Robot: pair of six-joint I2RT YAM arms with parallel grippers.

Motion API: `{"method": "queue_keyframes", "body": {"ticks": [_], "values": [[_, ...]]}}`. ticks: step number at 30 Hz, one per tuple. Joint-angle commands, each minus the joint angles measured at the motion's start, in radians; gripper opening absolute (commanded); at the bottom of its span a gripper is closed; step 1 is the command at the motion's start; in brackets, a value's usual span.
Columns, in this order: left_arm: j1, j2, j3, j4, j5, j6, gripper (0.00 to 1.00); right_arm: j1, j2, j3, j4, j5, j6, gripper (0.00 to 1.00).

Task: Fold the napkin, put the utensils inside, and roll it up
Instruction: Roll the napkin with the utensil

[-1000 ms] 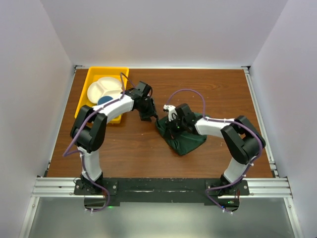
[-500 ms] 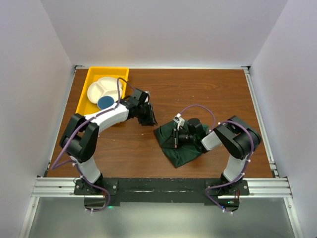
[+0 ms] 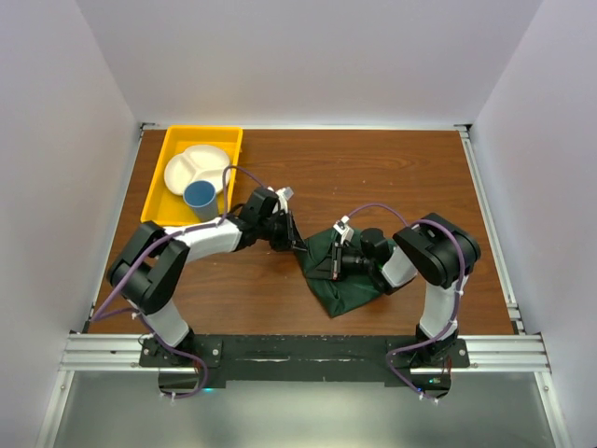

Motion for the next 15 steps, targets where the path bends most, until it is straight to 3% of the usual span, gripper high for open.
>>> {"method": "queue_keyframes", "body": {"ticks": [1,15], "values": [[-0.004,0.021,-0.027,0.159,0.051,-0.037,0.03,0.001,0.032,-0.010,-0.197,0.082,-0.053,0.00],[-0.012,0.163,-0.113,0.348,0.055,-0.058,0.00,-0.002,-0.071,0.030,-0.407,0.143,-0.120,0.03]]}}
